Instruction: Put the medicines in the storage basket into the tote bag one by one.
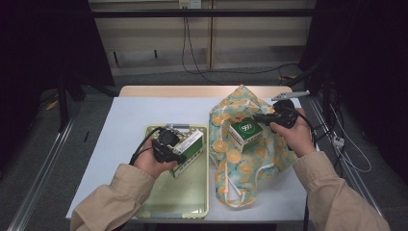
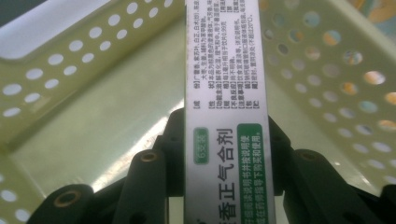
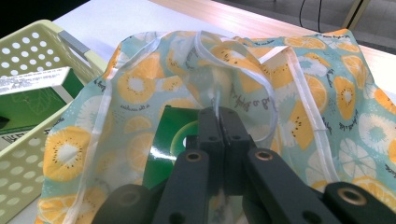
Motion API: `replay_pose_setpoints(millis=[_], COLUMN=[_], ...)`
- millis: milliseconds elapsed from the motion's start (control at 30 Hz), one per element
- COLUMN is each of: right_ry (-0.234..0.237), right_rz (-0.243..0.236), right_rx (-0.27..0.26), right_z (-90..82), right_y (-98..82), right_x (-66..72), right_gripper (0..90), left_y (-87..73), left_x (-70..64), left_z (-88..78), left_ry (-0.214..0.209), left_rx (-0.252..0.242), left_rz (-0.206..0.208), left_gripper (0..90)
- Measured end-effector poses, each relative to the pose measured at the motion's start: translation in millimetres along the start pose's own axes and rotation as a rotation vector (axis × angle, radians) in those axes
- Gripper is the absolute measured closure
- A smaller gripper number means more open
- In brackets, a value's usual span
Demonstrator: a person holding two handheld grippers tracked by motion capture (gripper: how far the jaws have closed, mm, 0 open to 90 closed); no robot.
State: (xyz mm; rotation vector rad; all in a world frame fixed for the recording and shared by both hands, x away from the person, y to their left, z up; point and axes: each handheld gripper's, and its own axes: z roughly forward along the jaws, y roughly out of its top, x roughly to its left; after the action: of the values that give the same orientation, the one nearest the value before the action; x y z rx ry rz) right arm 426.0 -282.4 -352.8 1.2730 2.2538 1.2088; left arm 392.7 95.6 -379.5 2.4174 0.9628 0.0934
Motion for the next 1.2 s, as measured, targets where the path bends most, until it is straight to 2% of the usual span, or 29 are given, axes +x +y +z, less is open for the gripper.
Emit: replay_pose_setpoints(millis=[33,133,333,467,567,700,800,967,1067,1200], right_ry=[-0.001,0.001,0.002,0.001,0.001,-0.002,-0.002,-0.003,-0.007,-0.012], right_rz=[-0.003,-0.004,-0.002,-0.002,0.0,0.0,-0.002,-0.009,-0.01,-0.011], right_rx=[0.001,0.001,0.004,0.002,-0.002,-0.005,-0.005,-0.01,-0.02,-0.024], right_z=[0.3,1.1,1.9,0.8,-0.7,-2.7,-3.8,-9.4,-14.6,-19.5], right_y=[0.4,1.5,1.8,2.4,3.6,5.1,6.0,8.9,11.1,12.9], right_x=[0.3,1.2,0.8,0.0,-0.4,-1.5,-1.6,-1.7,-2.6,-3.5], right_gripper=[89.5,89.5,89.5,89.5,89.5,89.5,89.5,89.5,89.5,89.5], left_y=[0.4,5.9,25.3,41.6,53.7,69.5,79.1,90.9,95.7,101.5], left_x=[0.4,3.1,6.0,-0.1,-12.1,-32.6,-46.9,-71.0,-82.3,-93.1], left_z=[-2.9,-16.4,-49.5,-62.6,-65.1,-59.8,-52.3,-31.4,-17.1,0.4], left_ry=[0.009,-0.023,-0.05,-0.082,-0.11,-0.154,-0.18,-0.22,-0.229,-0.229], left_rx=[-0.018,-0.043,-0.129,-0.188,-0.207,-0.226,-0.221,-0.206,-0.179,-0.147], left_rz=[-0.003,0.0,0.001,0.014,0.051,0.094,0.125,0.178,0.206,0.223], left_gripper=[63.5,63.7,63.7,63.7,63.7,63.7,63.6,63.6,63.6,63.6])
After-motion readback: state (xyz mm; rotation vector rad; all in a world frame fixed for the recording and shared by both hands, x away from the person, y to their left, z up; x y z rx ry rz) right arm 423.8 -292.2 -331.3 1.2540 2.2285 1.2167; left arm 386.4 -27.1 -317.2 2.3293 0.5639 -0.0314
